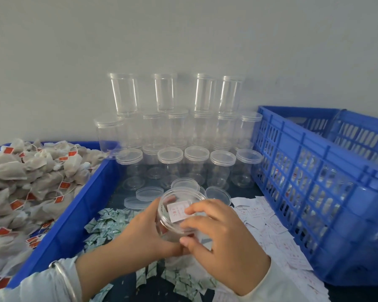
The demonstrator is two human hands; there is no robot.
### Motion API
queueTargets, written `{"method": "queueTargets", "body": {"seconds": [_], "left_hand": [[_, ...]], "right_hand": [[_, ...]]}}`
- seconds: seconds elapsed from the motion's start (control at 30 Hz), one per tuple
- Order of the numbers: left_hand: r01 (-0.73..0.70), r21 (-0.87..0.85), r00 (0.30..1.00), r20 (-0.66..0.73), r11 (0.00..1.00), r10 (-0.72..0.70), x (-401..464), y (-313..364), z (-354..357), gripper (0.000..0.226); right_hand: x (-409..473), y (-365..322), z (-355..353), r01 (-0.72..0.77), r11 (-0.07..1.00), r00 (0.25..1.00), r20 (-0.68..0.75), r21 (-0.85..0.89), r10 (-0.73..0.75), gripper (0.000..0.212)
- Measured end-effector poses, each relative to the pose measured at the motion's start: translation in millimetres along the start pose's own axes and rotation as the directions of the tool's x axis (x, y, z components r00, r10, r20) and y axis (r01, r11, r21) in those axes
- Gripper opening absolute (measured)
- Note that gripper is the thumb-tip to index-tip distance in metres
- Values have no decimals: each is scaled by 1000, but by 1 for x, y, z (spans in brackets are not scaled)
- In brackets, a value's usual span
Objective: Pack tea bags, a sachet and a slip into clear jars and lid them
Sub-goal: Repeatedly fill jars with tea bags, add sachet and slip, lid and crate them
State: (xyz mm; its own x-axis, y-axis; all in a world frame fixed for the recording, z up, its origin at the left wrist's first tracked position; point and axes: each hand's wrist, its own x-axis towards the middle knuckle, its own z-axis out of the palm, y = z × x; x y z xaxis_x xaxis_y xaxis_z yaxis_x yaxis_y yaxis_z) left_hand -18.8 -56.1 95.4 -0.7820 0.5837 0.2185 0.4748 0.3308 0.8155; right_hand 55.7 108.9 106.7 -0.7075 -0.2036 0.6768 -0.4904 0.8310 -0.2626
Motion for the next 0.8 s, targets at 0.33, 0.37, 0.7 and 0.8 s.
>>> {"method": "queueTargets", "body": {"seconds": [0.33,0.37,0.7,0.8], "left_hand": [[-170,57,976,-130,984,176,25,78,26,87],[-203,52,970,-123,978,208,34,92,28,88],[-521,-70,838,-230,851,494,154,231,84,73],[-517,-43,831,-267,855,489,187,250,110,69]], "right_hand": [[8,5,-101,185,958,981,-25,-220,-195,8],[11,9,-114,190,948,977,-41,-253,-207,10],[43,69,-263,-21,851,955,-264,-525,-139,13],[49,94,-291,-85,843,961,-266,-532,-71,17]]}}
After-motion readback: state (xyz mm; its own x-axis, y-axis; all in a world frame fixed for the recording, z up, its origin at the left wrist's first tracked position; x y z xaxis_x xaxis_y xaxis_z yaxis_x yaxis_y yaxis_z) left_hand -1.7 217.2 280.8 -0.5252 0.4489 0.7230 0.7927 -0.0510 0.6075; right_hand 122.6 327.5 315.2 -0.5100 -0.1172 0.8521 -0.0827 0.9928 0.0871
